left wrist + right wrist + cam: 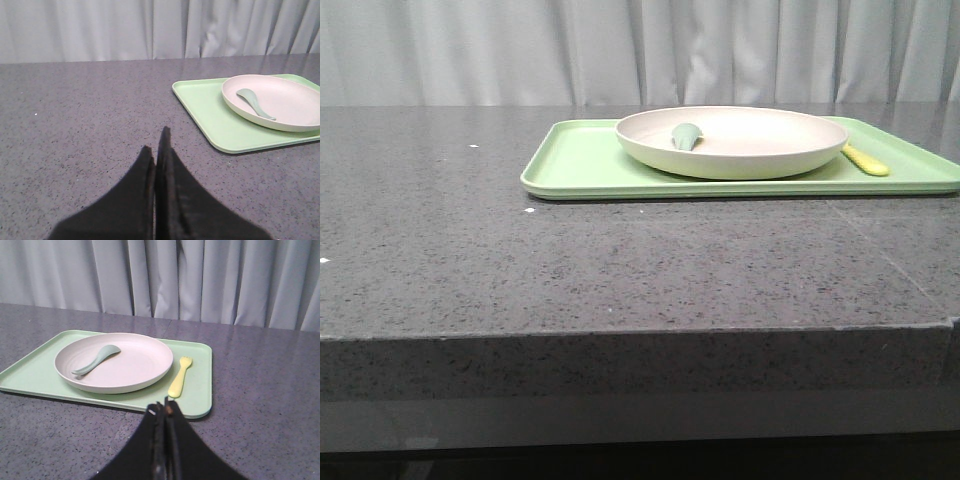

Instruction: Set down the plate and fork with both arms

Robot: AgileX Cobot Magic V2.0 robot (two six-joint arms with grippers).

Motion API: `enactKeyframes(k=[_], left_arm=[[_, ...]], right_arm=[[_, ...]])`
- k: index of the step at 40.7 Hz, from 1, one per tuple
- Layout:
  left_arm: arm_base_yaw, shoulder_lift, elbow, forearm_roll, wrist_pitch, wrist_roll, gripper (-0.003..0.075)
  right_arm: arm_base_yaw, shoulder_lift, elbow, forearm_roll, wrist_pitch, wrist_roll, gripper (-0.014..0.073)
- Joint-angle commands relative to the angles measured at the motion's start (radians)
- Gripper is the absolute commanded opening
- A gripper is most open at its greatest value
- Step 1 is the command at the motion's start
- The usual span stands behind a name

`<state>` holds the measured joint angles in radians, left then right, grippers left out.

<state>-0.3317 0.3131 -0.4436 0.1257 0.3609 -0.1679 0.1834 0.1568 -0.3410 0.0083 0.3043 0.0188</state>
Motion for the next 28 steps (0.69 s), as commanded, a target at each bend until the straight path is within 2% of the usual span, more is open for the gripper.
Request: enactKeyframes(k=[1, 11, 17, 28], left_arm=[[0.001, 0.008, -0.027, -0.082, -0.113, 0.11, -0.0018], [0.015, -0.014, 0.009, -0.103, -0.204, 0.134, -0.0018], [0.117, -0.085, 0.112, -0.126, -0.301, 0.134, -0.0018], [0.314, -0.28, 0.295, -0.131, -0.302, 0.134, -0.0018]], right_arm=[[0.001, 0.01, -0.025, -0.014, -0.09, -0.007, -0.0116], [0.001, 0.01, -0.025, -0.014, -0.09, -0.007, -0.0116], [0.001, 0.01, -0.025, -0.014, -0.09, -0.007, -0.0116], [0.001, 0.01, -0.025, -0.014, -0.09, -0.007, -0.0116]])
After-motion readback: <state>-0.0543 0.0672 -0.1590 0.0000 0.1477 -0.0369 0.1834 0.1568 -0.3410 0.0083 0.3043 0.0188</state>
